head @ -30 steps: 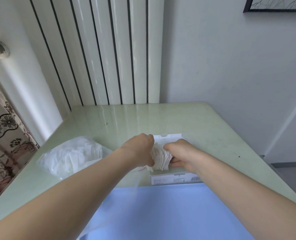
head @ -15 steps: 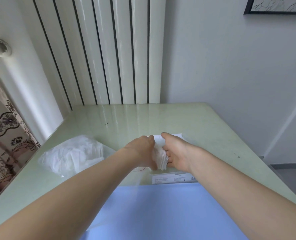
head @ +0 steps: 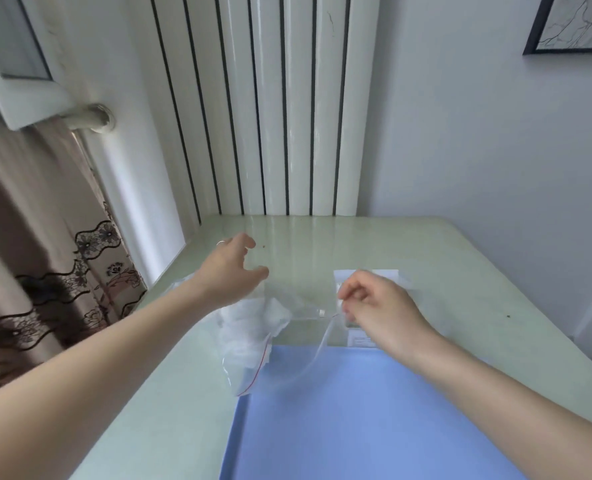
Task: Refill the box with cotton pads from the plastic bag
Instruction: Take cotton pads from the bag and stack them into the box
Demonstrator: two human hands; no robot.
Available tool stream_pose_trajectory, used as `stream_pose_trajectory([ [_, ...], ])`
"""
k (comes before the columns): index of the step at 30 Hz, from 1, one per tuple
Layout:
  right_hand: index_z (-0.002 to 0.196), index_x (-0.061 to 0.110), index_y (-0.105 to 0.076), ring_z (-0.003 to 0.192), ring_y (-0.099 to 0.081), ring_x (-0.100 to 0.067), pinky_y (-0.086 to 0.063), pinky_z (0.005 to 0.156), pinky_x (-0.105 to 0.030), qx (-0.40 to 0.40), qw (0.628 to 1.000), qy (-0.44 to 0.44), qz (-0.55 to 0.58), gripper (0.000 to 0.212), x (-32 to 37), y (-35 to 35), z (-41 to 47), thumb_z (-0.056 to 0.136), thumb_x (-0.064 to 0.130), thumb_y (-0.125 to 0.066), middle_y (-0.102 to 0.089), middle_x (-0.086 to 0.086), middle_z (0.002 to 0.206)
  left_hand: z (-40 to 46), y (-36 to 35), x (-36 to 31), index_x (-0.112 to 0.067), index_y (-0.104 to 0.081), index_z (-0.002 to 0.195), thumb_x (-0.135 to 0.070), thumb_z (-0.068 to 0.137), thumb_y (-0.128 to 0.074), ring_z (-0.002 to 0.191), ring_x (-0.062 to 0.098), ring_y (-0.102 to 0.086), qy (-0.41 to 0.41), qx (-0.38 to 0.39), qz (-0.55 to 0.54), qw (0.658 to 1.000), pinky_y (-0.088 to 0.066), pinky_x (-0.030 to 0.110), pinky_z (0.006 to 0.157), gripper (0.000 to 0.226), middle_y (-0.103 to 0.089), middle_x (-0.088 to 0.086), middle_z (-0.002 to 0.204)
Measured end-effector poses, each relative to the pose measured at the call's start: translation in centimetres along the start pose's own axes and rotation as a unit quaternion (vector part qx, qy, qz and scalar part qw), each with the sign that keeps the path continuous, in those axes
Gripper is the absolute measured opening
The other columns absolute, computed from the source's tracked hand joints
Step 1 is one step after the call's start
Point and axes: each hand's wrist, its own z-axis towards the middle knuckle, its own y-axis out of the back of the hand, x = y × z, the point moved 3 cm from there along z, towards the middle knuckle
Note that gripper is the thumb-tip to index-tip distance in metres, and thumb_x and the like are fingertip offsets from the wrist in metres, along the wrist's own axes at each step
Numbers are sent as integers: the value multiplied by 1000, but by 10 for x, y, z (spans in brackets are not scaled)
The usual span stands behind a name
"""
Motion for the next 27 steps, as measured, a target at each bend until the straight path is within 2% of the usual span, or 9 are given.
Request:
stream_pose_trajectory([
  [2,89,25,-72,91,-67,-13,-55,82,-27,161,981,47,-94,40,4,-27,-20,89,-1,-42,-70,9,92,-12,3,26,-18,-40,137,-37,93,-57,122,25,-44,75,-26,17,997,-39,30,87,51,-39,9,137],
  [4,109,29,-72,100,-62,-10,-52,90,-29,225,948,104,-198,47,2,-53,-29,93,2,-37,-65,14,109,-23,1,49,-15,-37,134,-36,95,-53,125,31,-39,153,-47,-3,987,-38,36,94,48,-33,13,137],
  [9,128,18,-57,115,-49,-19,-44,96,-33,199,920,229,-246,39,8,-105,-20,97,6,-37,-51,6,126,-37,-10,85,-7,-33,133,-37,97,-49,114,35,-51,259,-23,-117,959,-42,38,95,49,-30,17,143],
  [11,137,11,-50,129,-43,-21,-38,105,-31,197,925,207,-251,38,6,-118,-7,101,12,-38,-45,0,140,-39,-10,92,-6,-30,136,-39,98,-49,96,30,-56,278,-18,-160,947,-48,36,85,54,-35,15,140],
  [14,151,19,-35,141,-33,-18,-30,115,-27,207,918,197,-276,51,0,-139,12,101,24,-44,-39,2,150,-35,-14,95,-6,-29,137,-36,97,-52,95,26,-53,271,-8,-202,941,-49,28,63,55,-45,17,135],
  [17,141,32,-43,127,-49,-17,-44,105,-34,203,919,199,-273,48,1,-154,24,94,38,-51,-51,6,137,-30,-16,96,-2,-32,138,-36,95,-53,90,25,-56,257,7,-218,941,-51,27,57,59,-53,18,135],
  [21,130,28,-52,105,-61,-19,-52,91,-35,227,920,192,-257,37,16,-158,30,93,36,-55,-58,4,126,-27,-21,95,-4,-29,138,-35,98,-48,81,20,-60,256,33,-227,939,-56,32,76,54,-57,8,110],
  [24,133,29,-51,102,-62,-19,-52,88,-35,247,909,193,-274,44,20,-161,34,90,31,-58,-61,5,120,-25,-23,94,-1,-26,142,-29,100,-45,71,19,-59,249,31,-232,940,-57,36,86,54,-55,5,88],
  [27,134,27,-50,106,-61,-21,-51,92,-36,236,915,154,-289,42,12,-167,43,92,30,-56,-59,5,122,-21,-25,94,0,-28,140,-26,99,-44,67,18,-57,240,31,-229,943,-56,33,77,51,-55,4,81],
])
